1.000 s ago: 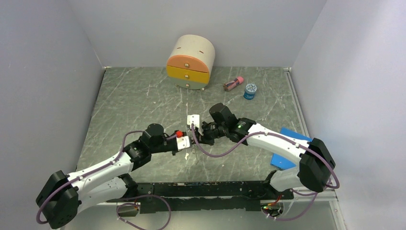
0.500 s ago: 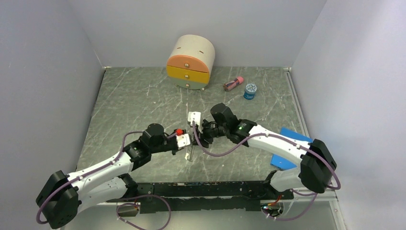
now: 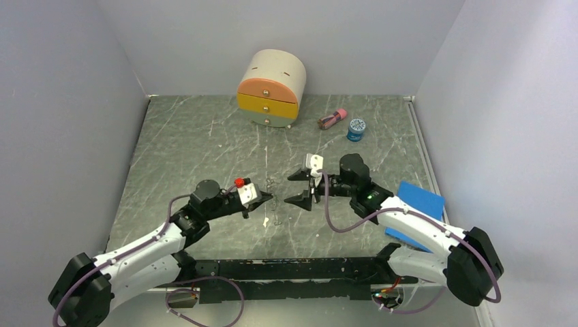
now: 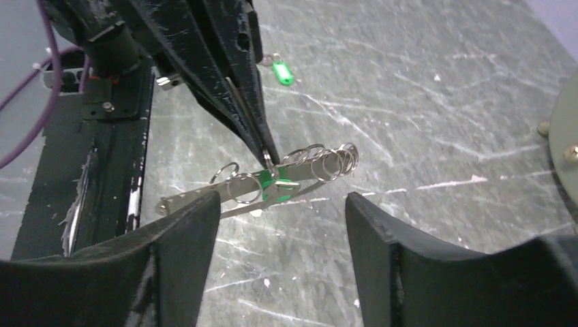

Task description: Put the keys on the keyring

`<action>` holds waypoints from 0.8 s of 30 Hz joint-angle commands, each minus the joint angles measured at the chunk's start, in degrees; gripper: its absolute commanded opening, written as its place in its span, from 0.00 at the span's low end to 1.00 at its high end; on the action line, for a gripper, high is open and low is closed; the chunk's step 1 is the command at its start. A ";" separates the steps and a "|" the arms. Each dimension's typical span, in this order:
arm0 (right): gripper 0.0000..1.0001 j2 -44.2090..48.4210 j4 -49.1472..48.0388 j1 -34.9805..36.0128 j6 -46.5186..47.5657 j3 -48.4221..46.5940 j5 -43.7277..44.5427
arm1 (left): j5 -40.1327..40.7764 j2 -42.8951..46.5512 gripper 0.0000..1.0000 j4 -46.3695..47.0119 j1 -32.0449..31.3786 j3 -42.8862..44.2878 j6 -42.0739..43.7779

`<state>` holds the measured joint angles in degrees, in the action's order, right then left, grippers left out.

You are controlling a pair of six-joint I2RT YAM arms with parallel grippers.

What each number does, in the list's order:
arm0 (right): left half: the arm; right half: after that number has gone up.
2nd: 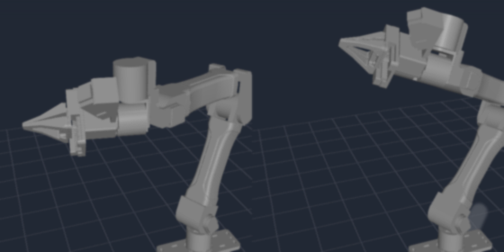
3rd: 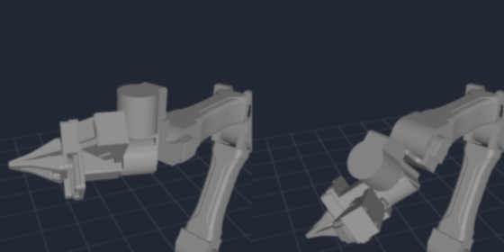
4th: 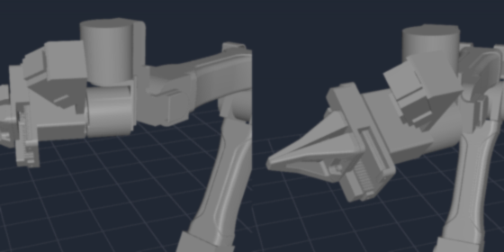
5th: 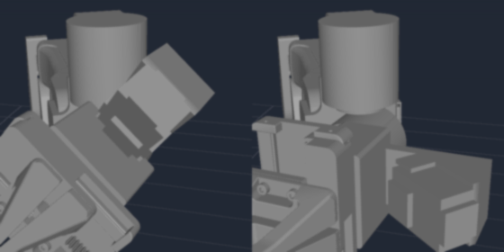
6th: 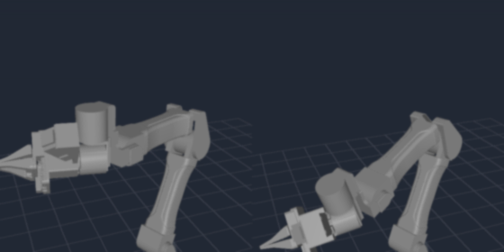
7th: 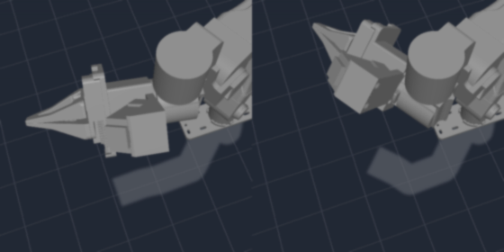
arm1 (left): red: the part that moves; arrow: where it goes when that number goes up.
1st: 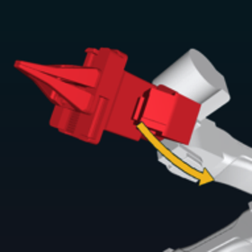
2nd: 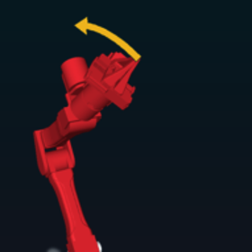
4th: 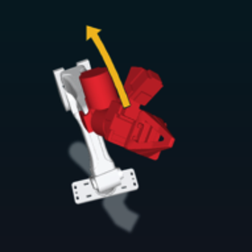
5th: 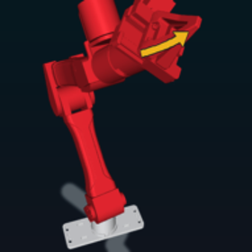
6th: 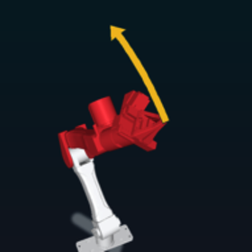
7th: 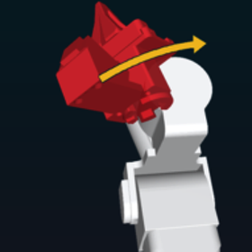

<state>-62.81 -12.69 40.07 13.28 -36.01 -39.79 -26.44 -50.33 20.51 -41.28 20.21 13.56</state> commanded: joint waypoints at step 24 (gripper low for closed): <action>0.30 -3.05 -20.32 -1.45 -9.70 0.01 -17.13 | -14.37 0.00 0.03 36.77 4.45 -7.80 -13.21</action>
<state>-66.32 -28.86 38.81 4.38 -33.93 -55.05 -39.68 -50.52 52.56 -37.15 12.45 1.65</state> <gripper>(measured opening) 0.318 0.027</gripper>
